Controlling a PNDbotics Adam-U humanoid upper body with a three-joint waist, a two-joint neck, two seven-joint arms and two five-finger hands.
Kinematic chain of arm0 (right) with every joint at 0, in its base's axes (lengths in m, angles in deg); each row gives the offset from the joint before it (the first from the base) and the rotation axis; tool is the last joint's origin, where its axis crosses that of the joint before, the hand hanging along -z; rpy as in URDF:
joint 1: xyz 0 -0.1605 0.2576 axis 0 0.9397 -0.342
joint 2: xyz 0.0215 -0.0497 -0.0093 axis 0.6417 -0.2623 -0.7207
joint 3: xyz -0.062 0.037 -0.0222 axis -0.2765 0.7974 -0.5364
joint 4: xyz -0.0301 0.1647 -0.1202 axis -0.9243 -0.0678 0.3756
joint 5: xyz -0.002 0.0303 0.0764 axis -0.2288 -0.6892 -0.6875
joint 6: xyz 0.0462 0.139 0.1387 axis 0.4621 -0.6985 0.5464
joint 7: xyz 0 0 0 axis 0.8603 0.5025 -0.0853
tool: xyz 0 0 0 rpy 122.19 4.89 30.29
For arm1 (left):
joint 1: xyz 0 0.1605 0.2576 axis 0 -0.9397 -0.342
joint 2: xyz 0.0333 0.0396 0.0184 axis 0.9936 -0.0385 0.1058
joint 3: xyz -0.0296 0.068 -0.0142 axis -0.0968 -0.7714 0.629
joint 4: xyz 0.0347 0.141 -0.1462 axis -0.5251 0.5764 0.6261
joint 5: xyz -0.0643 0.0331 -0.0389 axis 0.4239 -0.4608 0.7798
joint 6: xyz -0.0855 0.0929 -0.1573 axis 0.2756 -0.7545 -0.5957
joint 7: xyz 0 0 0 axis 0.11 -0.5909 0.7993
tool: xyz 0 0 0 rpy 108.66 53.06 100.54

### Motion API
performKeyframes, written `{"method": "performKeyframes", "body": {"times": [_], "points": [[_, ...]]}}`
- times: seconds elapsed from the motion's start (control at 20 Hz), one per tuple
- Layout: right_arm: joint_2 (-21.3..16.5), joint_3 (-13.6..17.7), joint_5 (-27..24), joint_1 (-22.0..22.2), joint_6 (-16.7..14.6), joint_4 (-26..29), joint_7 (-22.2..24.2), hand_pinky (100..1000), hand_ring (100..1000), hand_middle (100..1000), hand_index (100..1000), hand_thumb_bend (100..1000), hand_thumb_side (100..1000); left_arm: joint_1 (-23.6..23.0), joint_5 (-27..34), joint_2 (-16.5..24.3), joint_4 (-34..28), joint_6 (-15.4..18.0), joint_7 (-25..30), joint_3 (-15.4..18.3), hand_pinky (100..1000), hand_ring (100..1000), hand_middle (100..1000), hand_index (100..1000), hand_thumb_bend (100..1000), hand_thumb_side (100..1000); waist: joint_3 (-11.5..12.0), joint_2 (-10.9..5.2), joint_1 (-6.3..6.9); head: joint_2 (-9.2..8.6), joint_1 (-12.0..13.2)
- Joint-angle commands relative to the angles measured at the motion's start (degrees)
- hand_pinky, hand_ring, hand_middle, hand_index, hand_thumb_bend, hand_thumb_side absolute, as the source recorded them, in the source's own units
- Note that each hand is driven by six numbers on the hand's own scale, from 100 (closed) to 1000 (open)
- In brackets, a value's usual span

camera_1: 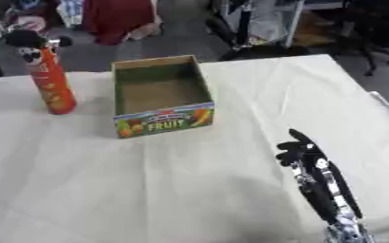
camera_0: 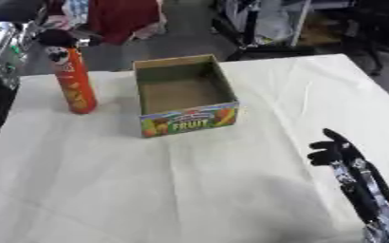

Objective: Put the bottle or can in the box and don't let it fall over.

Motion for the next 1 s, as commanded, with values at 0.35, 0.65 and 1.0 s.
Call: {"method": "performKeyframes", "body": {"times": [0.35,0.65,1.0], "points": [[-0.2,0.0,-0.4,-0.7,-0.1,0.5,0.4,668,681,699,943,100,846,0.9,-3.0,1.1,1.8,-0.8,2.4,1.1,627,695,722,928,719,744,-0.1,-0.39,0.07,-0.55,0.1],[-0.2,0.0,-0.4,-0.6,-0.1,0.4,0.4,668,680,699,943,100,848,0.8,-2.0,0.8,1.6,-0.1,2.8,1.2,508,566,560,813,508,671,0.1,-0.48,0.01,-0.38,0.1],[-0.3,0.1,-0.3,-0.5,-0.1,0.3,0.3,668,680,699,943,100,848,1.0,-1.8,0.9,0.5,0.5,0.1,1.0,286,423,406,697,331,527,0.4,-0.59,0.00,-0.21,0.1]]}}
